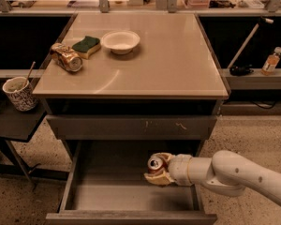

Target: Place coke can into middle drawer

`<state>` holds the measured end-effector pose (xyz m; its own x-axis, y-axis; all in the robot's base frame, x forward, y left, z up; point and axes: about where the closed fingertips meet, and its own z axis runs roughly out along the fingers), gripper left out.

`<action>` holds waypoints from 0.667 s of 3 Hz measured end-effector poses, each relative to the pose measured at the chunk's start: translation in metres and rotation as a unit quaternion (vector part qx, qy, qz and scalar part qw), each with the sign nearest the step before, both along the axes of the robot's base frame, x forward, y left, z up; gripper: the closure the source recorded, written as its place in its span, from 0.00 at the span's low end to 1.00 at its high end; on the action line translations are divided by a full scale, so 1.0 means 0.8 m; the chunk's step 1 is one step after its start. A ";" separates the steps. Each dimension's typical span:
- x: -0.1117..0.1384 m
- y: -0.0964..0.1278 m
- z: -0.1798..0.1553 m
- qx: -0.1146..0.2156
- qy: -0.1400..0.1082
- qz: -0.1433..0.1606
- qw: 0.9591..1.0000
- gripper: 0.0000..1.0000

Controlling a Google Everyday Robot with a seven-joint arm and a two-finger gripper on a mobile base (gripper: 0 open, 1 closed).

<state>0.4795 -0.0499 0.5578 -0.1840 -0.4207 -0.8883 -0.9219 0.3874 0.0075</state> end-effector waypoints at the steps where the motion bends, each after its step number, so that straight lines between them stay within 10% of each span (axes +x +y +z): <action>1: -0.004 0.024 -0.062 -0.024 0.003 0.026 0.999 1.00; 2: -0.008 0.038 -0.108 -0.051 0.007 0.042 0.998 1.00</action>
Offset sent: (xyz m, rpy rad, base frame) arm -0.0094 0.0407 -0.1306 -0.1685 0.0203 0.1164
